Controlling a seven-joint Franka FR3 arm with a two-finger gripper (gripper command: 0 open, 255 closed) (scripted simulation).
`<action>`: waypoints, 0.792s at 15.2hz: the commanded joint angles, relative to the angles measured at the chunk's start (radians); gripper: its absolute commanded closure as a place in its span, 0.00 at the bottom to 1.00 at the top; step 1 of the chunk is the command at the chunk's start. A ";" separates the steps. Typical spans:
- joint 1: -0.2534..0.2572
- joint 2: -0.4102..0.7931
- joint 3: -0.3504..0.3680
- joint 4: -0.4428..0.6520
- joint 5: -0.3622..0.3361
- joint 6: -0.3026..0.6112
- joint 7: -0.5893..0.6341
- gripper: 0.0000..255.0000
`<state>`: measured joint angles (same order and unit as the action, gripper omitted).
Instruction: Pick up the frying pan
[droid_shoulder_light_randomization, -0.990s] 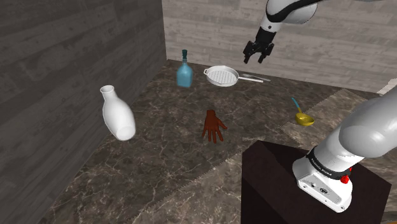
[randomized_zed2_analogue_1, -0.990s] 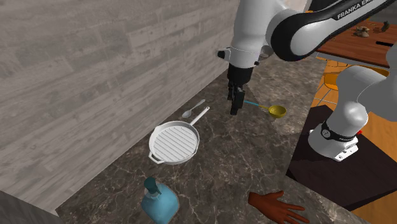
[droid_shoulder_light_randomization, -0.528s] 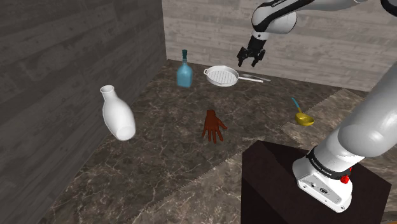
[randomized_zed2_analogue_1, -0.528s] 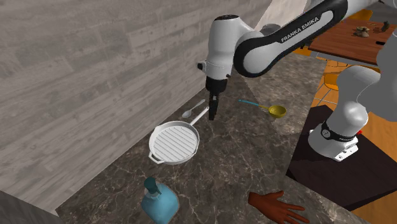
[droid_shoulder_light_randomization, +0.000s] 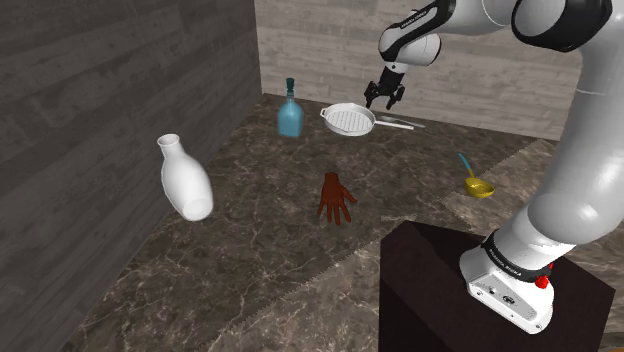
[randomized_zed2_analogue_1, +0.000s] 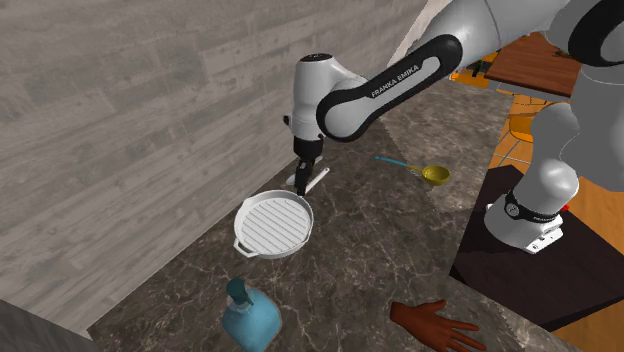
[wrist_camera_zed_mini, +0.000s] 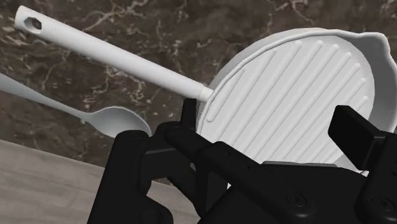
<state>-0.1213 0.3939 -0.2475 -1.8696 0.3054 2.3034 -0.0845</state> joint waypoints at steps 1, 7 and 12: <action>-0.027 0.075 0.002 0.067 0.026 0.003 -0.013 0.00; -0.073 0.231 0.016 0.209 0.067 0.012 -0.017 0.00; -0.080 0.273 0.028 0.207 0.084 0.054 -0.033 0.00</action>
<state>-0.2001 0.6556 -0.2226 -1.6651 0.3857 2.3489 -0.1151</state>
